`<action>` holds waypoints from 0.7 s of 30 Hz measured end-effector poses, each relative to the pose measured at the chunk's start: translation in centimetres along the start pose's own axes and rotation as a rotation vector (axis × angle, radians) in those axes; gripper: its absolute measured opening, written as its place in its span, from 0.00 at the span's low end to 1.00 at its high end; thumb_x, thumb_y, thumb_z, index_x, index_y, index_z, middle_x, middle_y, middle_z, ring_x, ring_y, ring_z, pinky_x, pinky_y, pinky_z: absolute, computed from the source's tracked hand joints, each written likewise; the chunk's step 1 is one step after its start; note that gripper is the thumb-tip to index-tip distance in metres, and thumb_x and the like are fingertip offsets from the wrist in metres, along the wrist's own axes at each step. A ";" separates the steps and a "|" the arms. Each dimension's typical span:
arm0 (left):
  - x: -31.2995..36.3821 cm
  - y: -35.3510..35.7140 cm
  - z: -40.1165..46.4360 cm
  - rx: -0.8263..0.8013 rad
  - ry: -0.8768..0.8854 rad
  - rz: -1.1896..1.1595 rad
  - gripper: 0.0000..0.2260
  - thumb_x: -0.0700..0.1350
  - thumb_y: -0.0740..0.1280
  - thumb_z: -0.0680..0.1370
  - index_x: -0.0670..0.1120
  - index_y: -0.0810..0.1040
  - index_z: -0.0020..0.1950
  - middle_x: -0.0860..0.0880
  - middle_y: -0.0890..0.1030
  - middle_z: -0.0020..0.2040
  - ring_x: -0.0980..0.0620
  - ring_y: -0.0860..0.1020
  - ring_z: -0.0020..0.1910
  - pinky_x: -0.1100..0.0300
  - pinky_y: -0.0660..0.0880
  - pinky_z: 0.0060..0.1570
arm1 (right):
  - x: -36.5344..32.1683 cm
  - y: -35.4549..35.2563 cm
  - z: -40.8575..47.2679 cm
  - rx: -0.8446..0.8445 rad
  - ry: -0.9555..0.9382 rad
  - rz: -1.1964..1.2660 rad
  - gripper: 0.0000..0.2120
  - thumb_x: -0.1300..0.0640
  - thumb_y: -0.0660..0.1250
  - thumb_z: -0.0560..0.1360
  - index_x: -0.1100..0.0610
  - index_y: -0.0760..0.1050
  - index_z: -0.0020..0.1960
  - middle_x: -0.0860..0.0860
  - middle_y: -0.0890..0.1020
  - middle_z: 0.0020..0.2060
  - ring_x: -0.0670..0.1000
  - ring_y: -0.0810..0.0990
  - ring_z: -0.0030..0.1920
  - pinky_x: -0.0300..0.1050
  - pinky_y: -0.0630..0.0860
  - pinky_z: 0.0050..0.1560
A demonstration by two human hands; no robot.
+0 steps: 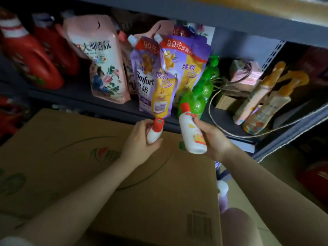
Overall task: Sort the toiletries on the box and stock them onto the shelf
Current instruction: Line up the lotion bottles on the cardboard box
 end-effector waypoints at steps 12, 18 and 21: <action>0.3 2.3 1.1 -0.485 -0.032 0.005 0.38 0.43 0.72 0.71 0.54 0.55 0.75 0.57 0.74 0.52 0.58 0.74 0.36 0.72 0.70 0.37 | 2.5 -1.2 -0.5 0.259 0.196 0.237 0.09 0.55 0.62 0.77 0.59 0.74 0.54 0.55 0.82 0.37 0.51 0.83 0.31 0.44 0.80 0.29; -0.7 3.7 2.1 -0.505 -0.043 0.140 0.36 0.50 0.75 0.68 0.49 0.63 0.72 0.52 0.71 0.62 0.55 0.73 0.53 0.59 0.72 0.51 | 0.4 -1.8 -1.2 0.255 -0.051 -0.081 0.09 0.63 0.67 0.74 0.61 0.73 0.54 0.58 0.82 0.47 0.54 0.83 0.44 0.50 0.81 0.39; -1.3 4.5 2.3 -0.508 -0.155 0.095 0.22 0.48 0.74 0.70 0.47 0.74 0.62 0.51 0.77 0.56 0.55 0.76 0.50 0.61 0.72 0.47 | -1.5 -1.4 -1.5 0.233 -0.266 -0.467 0.13 0.65 0.70 0.72 0.56 0.74 0.54 0.57 0.82 0.50 0.55 0.82 0.49 0.49 0.80 0.48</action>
Point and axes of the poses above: each hand's wrist, its own z-axis towards the middle knuckle, its own y-axis out of the palm, x = y × z, the point moved 10 cm from there along z, towards the middle knuckle
